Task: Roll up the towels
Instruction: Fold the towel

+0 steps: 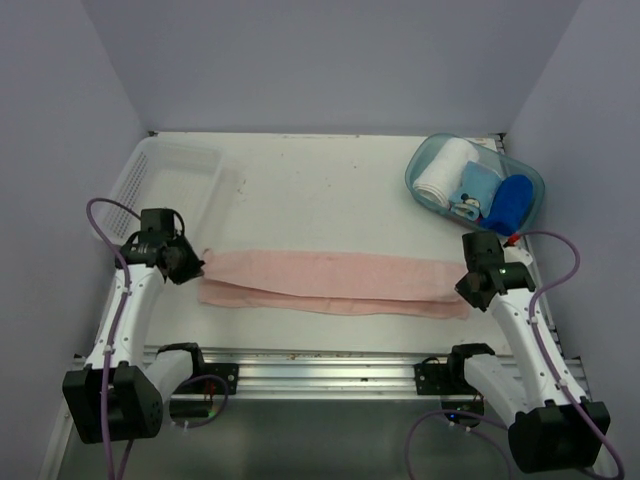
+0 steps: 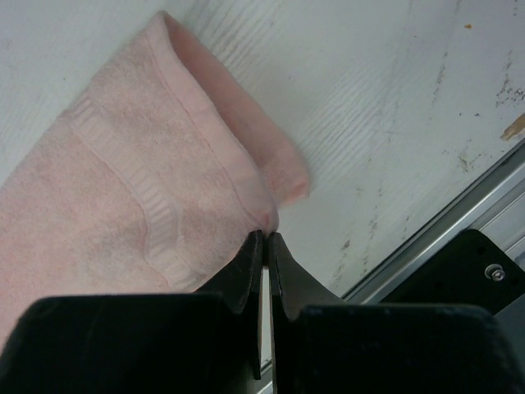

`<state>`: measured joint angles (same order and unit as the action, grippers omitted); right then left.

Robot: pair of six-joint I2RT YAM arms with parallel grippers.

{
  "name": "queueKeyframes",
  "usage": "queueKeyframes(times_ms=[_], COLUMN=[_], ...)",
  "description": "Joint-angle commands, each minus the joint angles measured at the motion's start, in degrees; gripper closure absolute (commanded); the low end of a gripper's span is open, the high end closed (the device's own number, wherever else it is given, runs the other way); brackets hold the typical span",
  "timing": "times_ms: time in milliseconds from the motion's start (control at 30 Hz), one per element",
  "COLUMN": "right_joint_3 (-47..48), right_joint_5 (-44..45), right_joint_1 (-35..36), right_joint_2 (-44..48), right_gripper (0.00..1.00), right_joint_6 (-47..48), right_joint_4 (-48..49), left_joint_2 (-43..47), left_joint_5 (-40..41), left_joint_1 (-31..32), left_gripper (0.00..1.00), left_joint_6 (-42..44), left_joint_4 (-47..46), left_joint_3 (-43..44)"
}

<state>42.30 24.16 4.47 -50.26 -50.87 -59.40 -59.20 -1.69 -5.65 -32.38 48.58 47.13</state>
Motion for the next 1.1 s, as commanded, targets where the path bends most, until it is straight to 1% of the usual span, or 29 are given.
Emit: queueKeyframes(times_ms=[0, 233, 333, 400, 567, 700, 833, 1067], right_joint_3=[1.2, 3.7, 5.2, 5.4, 4.4, 2.0, -0.1, -2.0], right_joint_5=[4.2, 8.5, 9.3, 9.4, 6.4, 3.8, 3.2, 3.9], right_joint_1=[-0.2, -0.2, -0.2, -0.2, -0.2, -0.2, -0.2, -0.2], right_joint_2=[-0.3, -0.8, -0.1, 0.2, 1.4, 1.6, 1.5, 0.9], right_gripper=[1.0, 1.0, 1.0, 1.0, 1.0, 1.0, 1.0, 1.0], right_joint_6=[-4.9, -4.6, -3.6, -3.8, -6.4, -9.7, -11.8, -13.3], right_joint_4=[-2.7, -3.9, -4.6, -5.8, -7.2, -8.5, -8.6, -7.9], left_joint_2=[0.9, 0.8, 0.1, 0.2, 2.1, 2.8, 2.0, -0.2], left_joint_5=[0.0, 1.4, 3.4, 3.7, 3.3, 3.5, 3.6, 5.4], left_joint_1=[-0.1, -0.1, -0.2, -0.2, -0.2, -0.2, -0.2, -0.2], left_gripper=[1.0, 1.0, 1.0, 1.0, 1.0, 1.0, 1.0, 1.0], left_joint_6=[-1.2, -0.4, 0.5, 0.7, -0.3, -2.9, -4.4, -4.9], left_joint_4=[0.4, 1.0, 2.3, 3.2, 4.8, 5.6, 4.7, 3.5], left_joint_3=[-0.6, 3.3, 6.5, 6.8, 3.8, 0.2, -2.8, -4.4])
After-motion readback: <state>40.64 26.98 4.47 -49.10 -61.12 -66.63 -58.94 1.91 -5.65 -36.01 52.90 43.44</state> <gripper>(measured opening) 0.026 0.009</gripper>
